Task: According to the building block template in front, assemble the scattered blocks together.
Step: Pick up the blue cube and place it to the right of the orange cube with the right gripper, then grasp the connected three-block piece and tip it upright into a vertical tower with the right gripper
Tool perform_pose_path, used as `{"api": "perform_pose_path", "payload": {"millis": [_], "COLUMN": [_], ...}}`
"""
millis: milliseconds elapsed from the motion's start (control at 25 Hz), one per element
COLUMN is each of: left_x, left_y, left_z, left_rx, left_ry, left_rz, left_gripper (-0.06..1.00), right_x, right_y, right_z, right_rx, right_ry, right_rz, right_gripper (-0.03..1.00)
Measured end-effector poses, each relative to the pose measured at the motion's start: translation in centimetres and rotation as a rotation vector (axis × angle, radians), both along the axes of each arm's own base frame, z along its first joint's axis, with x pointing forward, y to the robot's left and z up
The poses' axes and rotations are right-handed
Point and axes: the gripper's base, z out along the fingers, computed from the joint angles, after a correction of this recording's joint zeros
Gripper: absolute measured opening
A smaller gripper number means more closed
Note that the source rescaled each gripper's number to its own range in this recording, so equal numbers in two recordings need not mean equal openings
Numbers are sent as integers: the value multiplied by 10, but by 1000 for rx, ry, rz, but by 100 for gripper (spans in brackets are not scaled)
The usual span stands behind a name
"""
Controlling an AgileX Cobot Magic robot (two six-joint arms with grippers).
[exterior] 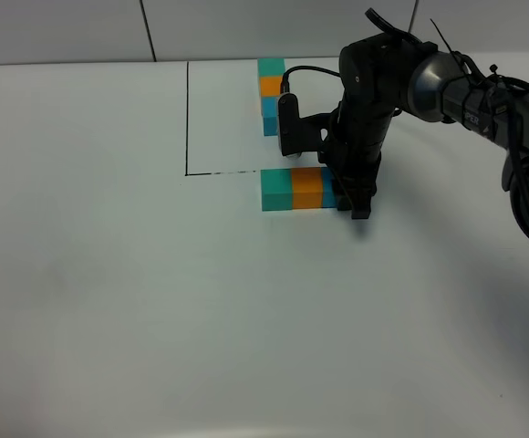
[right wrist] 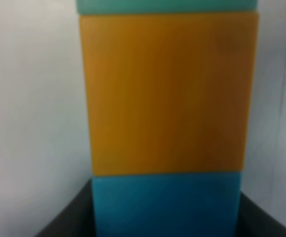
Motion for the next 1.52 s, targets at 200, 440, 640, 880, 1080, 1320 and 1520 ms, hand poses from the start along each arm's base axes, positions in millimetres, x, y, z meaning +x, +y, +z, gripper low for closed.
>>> {"api": "perform_pose_path", "payload": {"millis": [200,440,640,880,1080,1320,1520], "left_x": [0,0,0,0,0,0,0], "left_y": [0,0,0,0,0,0,0], "left_z": [0,0,0,0,0,0,0], "left_rx": [0,0,0,0,0,0,0], "left_ry": [0,0,0,0,0,0,0], "left_rz": [0,0,0,0,0,0,0], "left_gripper": [79,79,79,79,79,79,79], "right_x": [0,-1,-2,-5,-17,-53,-95], "right_y": [0,-1,-3,-33,-75,-122,-135], "right_z": [0,-1,9,58,87,91,81], "right_rx": [0,-5,3,17,75,149,172], "right_ry": [1,5,2,21,28,-8,-8], "right_rz": [0,2,-83,-288,-430,-624,-784], "right_gripper": [1,32,75,84,80,79,78]}}
